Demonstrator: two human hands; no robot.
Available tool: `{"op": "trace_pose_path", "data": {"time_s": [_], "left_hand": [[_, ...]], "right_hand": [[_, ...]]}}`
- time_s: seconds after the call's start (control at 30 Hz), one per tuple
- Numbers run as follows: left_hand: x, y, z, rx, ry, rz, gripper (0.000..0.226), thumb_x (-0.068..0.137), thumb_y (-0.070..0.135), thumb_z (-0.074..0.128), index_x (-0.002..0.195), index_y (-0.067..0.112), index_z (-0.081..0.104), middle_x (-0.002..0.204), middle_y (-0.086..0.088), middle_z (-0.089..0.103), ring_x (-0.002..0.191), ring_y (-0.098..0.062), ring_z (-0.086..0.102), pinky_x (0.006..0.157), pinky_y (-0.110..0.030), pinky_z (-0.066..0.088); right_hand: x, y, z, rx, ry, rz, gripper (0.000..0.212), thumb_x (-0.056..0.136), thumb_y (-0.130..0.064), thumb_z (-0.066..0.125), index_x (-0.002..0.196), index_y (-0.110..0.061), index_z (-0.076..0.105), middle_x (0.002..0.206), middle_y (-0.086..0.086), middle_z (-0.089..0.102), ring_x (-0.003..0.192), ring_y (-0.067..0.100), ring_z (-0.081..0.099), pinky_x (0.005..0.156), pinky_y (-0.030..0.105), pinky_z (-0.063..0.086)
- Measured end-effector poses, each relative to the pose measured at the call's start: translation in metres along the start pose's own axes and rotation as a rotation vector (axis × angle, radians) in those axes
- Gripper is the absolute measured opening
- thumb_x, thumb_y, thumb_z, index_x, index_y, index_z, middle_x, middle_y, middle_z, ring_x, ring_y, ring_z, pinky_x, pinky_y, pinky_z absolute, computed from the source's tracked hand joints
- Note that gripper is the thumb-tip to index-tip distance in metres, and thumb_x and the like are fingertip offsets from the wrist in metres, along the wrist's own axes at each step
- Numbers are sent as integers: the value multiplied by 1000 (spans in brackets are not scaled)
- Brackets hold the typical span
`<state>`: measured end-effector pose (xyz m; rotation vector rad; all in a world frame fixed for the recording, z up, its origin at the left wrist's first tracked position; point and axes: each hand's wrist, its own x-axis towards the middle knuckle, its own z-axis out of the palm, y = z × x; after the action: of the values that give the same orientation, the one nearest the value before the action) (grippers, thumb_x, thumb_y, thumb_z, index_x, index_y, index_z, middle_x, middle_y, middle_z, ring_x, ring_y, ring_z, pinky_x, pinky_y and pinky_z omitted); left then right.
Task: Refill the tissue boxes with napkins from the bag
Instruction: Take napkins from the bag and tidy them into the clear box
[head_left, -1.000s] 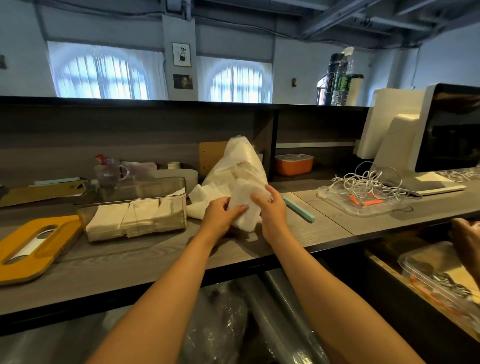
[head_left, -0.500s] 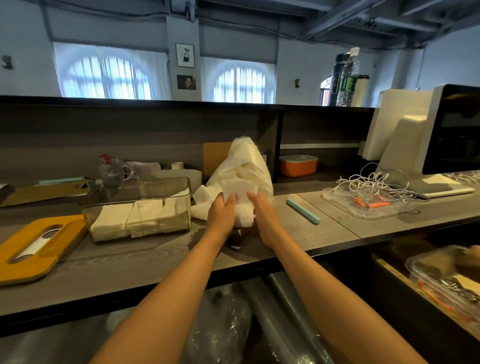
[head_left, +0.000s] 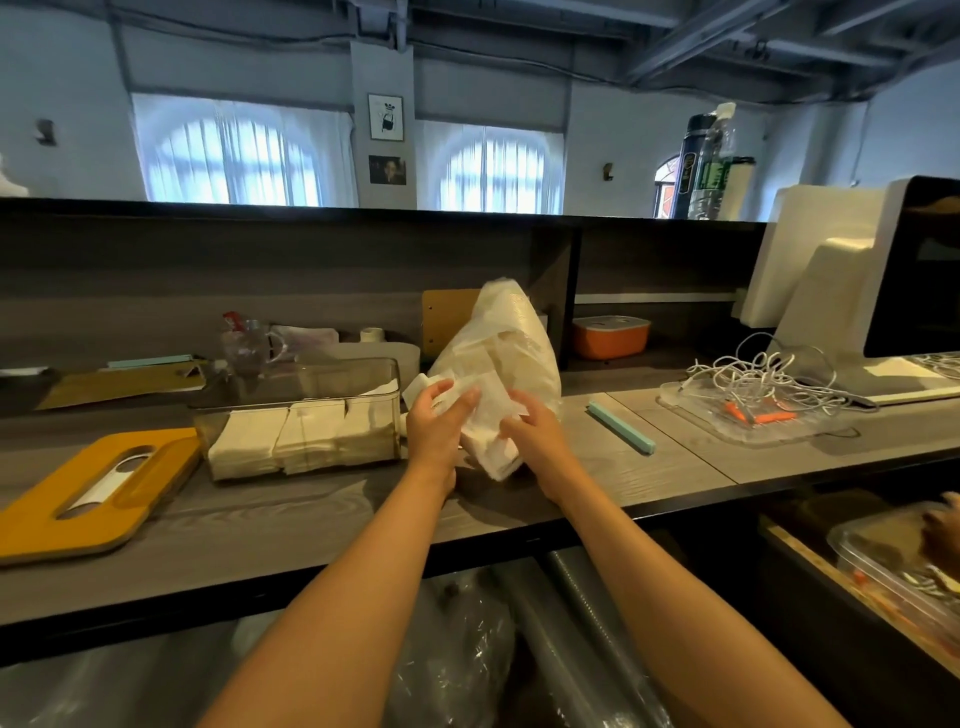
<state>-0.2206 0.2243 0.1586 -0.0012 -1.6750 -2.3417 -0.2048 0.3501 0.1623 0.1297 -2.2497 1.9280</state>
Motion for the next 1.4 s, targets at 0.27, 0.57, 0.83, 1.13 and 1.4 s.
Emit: {"op": "trace_pose_path", "data": {"time_s": [0.27, 0.57, 0.83, 1.13, 1.4], "left_hand": [[-5, 2, 7, 228, -101, 60, 31, 97, 21, 57, 127, 17, 57, 123, -4, 58, 111, -21, 55, 87, -31, 50], [-6, 0, 12, 423, 29, 144, 31, 102, 32, 47, 102, 9, 68, 91, 0, 63, 89, -16, 56, 73, -29, 40], [-8, 0, 22, 372, 86, 219, 23, 99, 25, 54, 87, 9, 64, 80, 1, 60, 76, -10, 52, 63, -20, 39], [-9, 3, 19, 351, 137, 178, 20, 100, 28, 49, 103, 12, 60, 95, 3, 58, 91, -14, 54, 75, -27, 40], [-10, -1, 17, 511, 105, 220, 23, 101, 27, 53, 94, 7, 62, 91, -2, 61, 87, -15, 55, 72, -25, 39]], "right_hand": [[3, 5, -14, 181, 234, -29, 39, 87, -7, 62, 125, -14, 59, 114, 1, 63, 107, 20, 61, 84, 27, 54], [6, 4, -3, -68, 238, -55, 27, 97, -37, 55, 107, -14, 64, 98, -4, 61, 93, 11, 55, 71, 24, 40], [10, 8, -2, -100, 307, -93, 33, 99, -39, 51, 115, -12, 64, 105, -1, 63, 99, 13, 57, 76, 24, 42], [11, 7, -3, -116, 266, -110, 30, 96, -31, 56, 119, -13, 66, 114, 0, 65, 107, 13, 57, 88, 26, 44], [9, 6, -3, -76, 289, -75, 33, 96, -34, 57, 118, -12, 66, 110, -1, 65, 103, 12, 57, 86, 27, 44]]}}
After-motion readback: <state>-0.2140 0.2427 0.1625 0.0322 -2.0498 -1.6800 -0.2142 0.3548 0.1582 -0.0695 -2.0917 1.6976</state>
